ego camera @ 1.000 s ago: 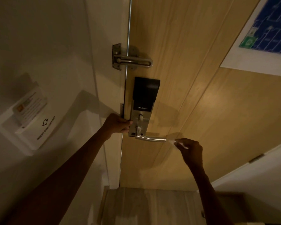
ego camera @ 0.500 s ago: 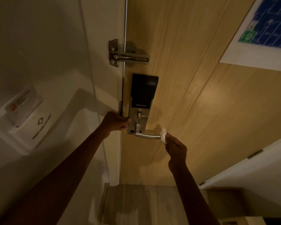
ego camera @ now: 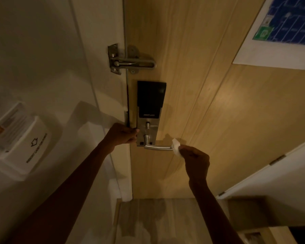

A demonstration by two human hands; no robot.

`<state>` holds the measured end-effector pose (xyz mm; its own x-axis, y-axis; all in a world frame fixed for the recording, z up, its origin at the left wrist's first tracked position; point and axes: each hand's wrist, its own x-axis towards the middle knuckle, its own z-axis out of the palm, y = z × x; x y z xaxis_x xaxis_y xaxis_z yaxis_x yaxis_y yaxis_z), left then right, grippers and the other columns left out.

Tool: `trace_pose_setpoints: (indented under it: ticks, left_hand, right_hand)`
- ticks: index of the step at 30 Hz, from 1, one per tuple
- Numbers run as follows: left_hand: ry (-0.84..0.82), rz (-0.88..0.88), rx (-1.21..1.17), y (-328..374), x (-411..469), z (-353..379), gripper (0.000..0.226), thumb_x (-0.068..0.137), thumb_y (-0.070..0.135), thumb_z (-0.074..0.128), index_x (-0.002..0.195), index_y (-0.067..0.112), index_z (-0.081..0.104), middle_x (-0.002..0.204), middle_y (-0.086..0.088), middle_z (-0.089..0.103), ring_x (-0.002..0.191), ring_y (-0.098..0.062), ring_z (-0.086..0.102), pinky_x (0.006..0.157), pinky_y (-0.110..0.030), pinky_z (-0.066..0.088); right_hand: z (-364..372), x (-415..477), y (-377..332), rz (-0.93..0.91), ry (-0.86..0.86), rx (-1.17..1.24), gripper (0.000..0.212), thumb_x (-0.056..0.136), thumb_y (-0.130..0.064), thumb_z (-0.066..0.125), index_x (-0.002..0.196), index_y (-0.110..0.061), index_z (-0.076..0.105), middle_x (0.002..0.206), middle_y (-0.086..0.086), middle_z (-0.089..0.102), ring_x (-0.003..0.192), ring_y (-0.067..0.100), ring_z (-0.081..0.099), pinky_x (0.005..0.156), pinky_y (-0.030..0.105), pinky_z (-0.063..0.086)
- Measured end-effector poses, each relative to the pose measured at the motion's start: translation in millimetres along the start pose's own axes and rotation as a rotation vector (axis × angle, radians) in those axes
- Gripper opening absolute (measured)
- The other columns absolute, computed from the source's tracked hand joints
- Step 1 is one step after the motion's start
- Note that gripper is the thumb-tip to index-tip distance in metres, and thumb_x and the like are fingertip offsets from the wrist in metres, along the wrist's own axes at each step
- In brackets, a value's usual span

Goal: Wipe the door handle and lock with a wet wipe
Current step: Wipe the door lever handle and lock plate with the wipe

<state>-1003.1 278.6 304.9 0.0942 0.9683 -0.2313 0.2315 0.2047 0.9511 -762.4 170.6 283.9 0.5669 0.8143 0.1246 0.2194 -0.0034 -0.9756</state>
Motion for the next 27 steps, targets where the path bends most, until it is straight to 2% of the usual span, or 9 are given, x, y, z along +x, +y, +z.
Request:
trace_pose_setpoints:
  ticks: [3,7,10,13,16,19,22,24,27]
  left_hand:
    - [-0.012,0.018,0.001,1,-1,1,0.024,0.086,0.021,0.07,0.088,-0.003,0.073,0.08,-0.017,0.07,0.073,-0.021,0.068,0.081,-0.033,0.058]
    - [-0.084,0.006,-0.115,1,-2,-5,0.022,0.093,0.023,0.061,0.082,0.008,0.072,0.076,-0.006,0.073,0.08,-0.024,0.069,0.075,-0.026,0.059]
    - [-0.156,0.024,-0.149,4,-5,-8,0.033,0.098,0.033,0.048,0.094,0.002,0.061,0.084,-0.018,0.058,0.078,-0.025,0.06,0.062,-0.021,0.053]
    - [-0.105,0.046,-0.082,3,-5,-8,0.052,0.097,0.04,0.046,0.101,-0.008,0.066,0.084,-0.016,0.071,0.071,-0.016,0.072,0.063,-0.023,0.058]
    - [-0.098,0.047,-0.067,2,-4,-9,0.053,0.097,0.041,0.046,0.101,-0.007,0.067,0.085,-0.014,0.073,0.07,-0.013,0.073,0.065,-0.023,0.059]
    - [-0.144,0.043,-0.102,5,-4,-9,0.044,0.098,0.039,0.044,0.096,-0.001,0.062,0.086,-0.019,0.062,0.07,-0.02,0.065,0.057,-0.018,0.053]
    - [-0.127,0.021,-0.1,6,-4,-8,0.052,0.098,0.039,0.044,0.101,-0.008,0.064,0.084,-0.019,0.066,0.067,-0.015,0.069,0.058,-0.018,0.054]
    - [-0.105,0.011,-0.063,5,-4,-8,0.055,0.098,0.042,0.044,0.105,-0.009,0.065,0.084,-0.012,0.072,0.066,-0.009,0.072,0.063,-0.021,0.058]
    - [-0.106,0.017,-0.034,4,-4,-9,0.054,0.097,0.044,0.043,0.106,-0.004,0.067,0.094,-0.016,0.074,0.07,-0.008,0.073,0.065,-0.022,0.059]
  right_hand:
    - [28,3,-24,-0.196,-0.043,-0.05,0.012,0.08,-0.006,0.073,0.085,-0.016,0.077,0.081,-0.003,0.075,0.074,0.001,0.069,0.072,0.013,0.054]
    - [81,-3,-29,-0.38,-0.187,-0.25,0.008,0.087,-0.017,0.068,0.086,-0.015,0.076,0.079,-0.003,0.075,0.068,-0.003,0.064,0.068,0.012,0.053]
    - [100,-10,-28,-0.369,-0.223,-0.261,0.022,0.089,-0.033,0.066,0.077,-0.016,0.073,0.066,-0.01,0.068,0.057,-0.005,0.061,0.058,0.012,0.05]
    - [104,-9,-19,-0.387,-0.223,-0.285,0.029,0.092,-0.04,0.06,0.078,-0.018,0.073,0.067,-0.007,0.07,0.059,0.001,0.064,0.059,0.024,0.055]
    - [104,-9,-6,-0.407,-0.221,-0.427,0.036,0.095,-0.041,0.052,0.075,-0.018,0.07,0.063,-0.003,0.067,0.056,0.008,0.061,0.066,0.035,0.054]
    - [109,-7,-13,-0.375,-0.18,-0.591,0.041,0.094,-0.047,0.049,0.07,-0.018,0.068,0.059,-0.003,0.064,0.054,0.012,0.059,0.073,0.035,0.051]
    - [114,2,-30,-0.234,-0.217,-0.81,0.037,0.096,-0.041,0.048,0.09,-0.009,0.066,0.084,0.008,0.07,0.08,0.027,0.066,0.082,0.035,0.042]
    - [115,8,-32,-0.125,-0.263,-0.828,0.036,0.096,-0.039,0.049,0.095,-0.006,0.064,0.092,0.011,0.07,0.089,0.03,0.065,0.084,0.035,0.04]
    - [117,16,-22,-0.045,-0.344,-0.757,0.044,0.094,-0.047,0.047,0.091,-0.008,0.066,0.087,0.011,0.071,0.084,0.03,0.067,0.087,0.038,0.047]
